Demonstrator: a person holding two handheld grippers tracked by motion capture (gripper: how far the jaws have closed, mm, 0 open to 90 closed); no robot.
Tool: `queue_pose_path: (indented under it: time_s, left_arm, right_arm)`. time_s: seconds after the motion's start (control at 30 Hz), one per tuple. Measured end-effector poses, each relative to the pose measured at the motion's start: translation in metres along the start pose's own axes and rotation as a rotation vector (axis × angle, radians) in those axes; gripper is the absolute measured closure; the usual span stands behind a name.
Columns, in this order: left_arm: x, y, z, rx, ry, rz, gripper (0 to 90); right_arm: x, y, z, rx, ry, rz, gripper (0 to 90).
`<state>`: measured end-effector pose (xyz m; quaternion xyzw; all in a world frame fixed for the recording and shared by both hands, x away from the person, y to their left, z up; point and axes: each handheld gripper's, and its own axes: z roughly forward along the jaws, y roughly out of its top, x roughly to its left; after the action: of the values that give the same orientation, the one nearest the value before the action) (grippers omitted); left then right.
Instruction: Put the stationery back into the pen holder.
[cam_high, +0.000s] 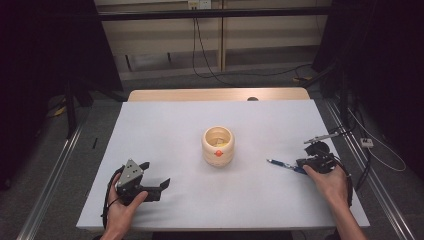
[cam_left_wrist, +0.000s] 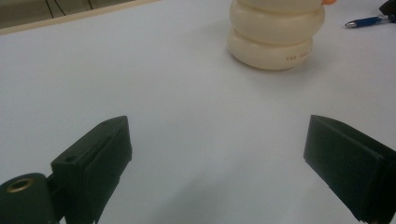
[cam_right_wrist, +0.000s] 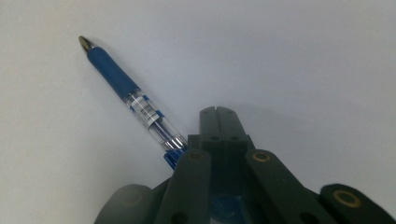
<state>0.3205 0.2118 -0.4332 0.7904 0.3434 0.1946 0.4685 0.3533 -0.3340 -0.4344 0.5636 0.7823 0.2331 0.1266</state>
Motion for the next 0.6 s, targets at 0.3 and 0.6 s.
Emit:
queue_pose_path:
  time_s: [0.3,0.6]
  left_arm:
    - [0.0009,-0.0001,-0.0012,-0.002,0.003,-0.004,7.8]
    - [0.0018,-0.0007,-0.001,-0.005,0.003,-0.017,7.8]
  right_arm:
    - [0.0004,-0.0036,-0.0045,0.027,0.034,-0.002,90.0]
    - [0.003,-0.006,-0.0077,0.056,0.074,-0.011,90.0]
